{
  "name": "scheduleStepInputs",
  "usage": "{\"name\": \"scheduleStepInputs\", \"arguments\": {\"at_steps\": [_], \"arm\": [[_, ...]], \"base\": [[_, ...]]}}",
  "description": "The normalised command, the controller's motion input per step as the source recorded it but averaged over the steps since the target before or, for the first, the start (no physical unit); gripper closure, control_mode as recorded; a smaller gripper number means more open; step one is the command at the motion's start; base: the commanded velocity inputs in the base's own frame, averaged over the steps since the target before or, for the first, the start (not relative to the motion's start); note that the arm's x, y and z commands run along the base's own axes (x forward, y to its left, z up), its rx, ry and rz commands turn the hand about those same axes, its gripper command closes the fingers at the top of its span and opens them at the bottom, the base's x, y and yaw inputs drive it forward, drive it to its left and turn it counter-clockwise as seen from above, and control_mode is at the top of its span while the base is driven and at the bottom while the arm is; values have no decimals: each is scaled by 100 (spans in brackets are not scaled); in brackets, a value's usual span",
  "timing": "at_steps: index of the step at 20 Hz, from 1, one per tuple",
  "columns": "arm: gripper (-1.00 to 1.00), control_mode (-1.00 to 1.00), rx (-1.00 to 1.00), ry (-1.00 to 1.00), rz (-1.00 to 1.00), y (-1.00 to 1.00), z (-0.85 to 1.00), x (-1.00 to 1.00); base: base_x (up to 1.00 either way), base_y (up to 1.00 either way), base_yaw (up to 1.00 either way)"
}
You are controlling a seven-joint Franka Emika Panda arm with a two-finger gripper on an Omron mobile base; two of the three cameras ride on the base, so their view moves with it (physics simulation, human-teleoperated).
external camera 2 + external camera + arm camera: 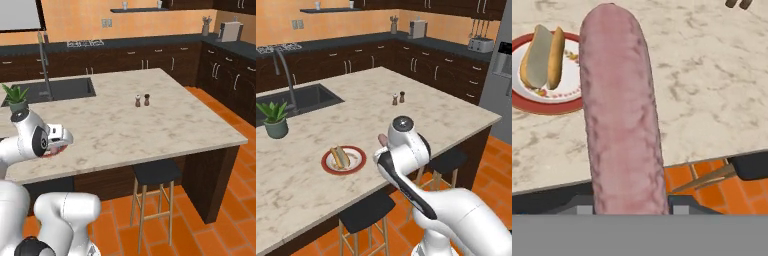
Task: Place one bun and one sausage from the bowl on each plate.
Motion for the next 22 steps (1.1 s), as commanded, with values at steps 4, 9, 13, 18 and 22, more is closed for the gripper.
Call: {"name": "scheduleStepInputs", "arguments": {"at_steps": [4,9,13,18,22], "arm": [[100,-100,0,21,0,79,0,100],[100,-100,0,40,0,96,-17,100],[100,-100,0,27,3,60,-8,47],[100,-100,0,7,0,31,-70,27],[100,-100,0,1,0,7,-70,46]], "base": [[0,0,0],[0,0,0],[0,0,0],[0,0,0],[0,0,0]]}}
